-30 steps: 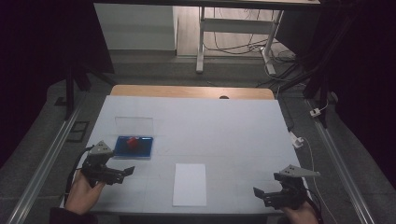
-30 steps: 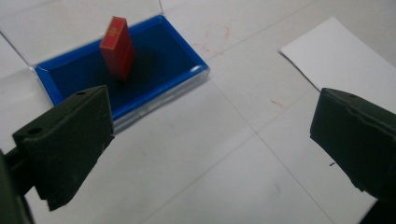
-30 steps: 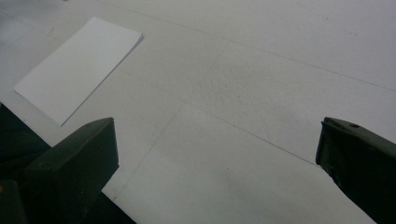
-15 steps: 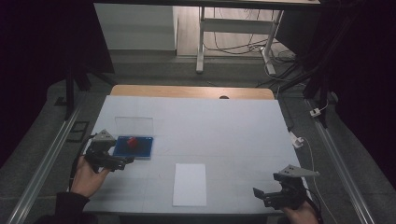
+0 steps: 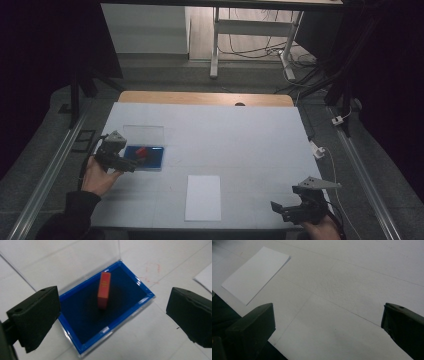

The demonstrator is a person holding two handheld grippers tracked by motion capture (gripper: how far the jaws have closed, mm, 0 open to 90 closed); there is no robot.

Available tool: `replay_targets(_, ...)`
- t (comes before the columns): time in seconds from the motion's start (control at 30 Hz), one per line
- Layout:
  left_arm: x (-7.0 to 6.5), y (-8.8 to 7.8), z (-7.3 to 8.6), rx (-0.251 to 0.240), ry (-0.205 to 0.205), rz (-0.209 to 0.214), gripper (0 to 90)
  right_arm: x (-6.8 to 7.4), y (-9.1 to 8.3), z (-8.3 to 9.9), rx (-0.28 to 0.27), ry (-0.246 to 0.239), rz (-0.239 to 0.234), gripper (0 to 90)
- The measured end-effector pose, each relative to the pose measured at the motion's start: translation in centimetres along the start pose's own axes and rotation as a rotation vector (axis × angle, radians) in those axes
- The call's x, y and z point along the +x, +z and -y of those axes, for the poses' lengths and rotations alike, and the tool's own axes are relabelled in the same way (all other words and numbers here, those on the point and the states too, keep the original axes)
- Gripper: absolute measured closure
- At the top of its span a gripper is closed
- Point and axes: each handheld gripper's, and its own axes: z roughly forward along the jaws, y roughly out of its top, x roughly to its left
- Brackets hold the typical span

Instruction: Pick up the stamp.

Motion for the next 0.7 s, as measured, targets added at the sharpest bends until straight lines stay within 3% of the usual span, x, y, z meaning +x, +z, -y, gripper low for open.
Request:
replay_targets(0.27,1.0,2.2,-0.7,0.048,0.048,0.009,0.0,-0.1,0.0,0.0,0.003,0.001,-0.007,0.0)
replay_targets(0.37,1.2,2.6,-0.8,0.054,0.049,0.019,4.3,-0.1,0.0,0.0,0.002,0.004,-0.009,0.0)
replay_targets(0.4,1.2,2.6,-0.8,0.052,0.058,0.024,7.0,-0.1,0.0,0.0,0.004,0.006,-0.008,0.0)
replay_targets(0.43,1.2,2.5,-0.8,0.046,0.063,0.034,16.4,-0.1,0.0,0.0,0.004,0.008,-0.01,0.0)
replay_targets(0.47,1.3,2.4,-0.8,0.045,0.067,0.043,16.4,-0.1,0.0,0.0,0.004,0.008,-0.01,0.0)
replay_targets(0.7,1.2,1.9,-0.9,0.057,0.082,0.034,45.9,-0.1,0.0,0.0,0.003,0.0,-0.01,0.0)
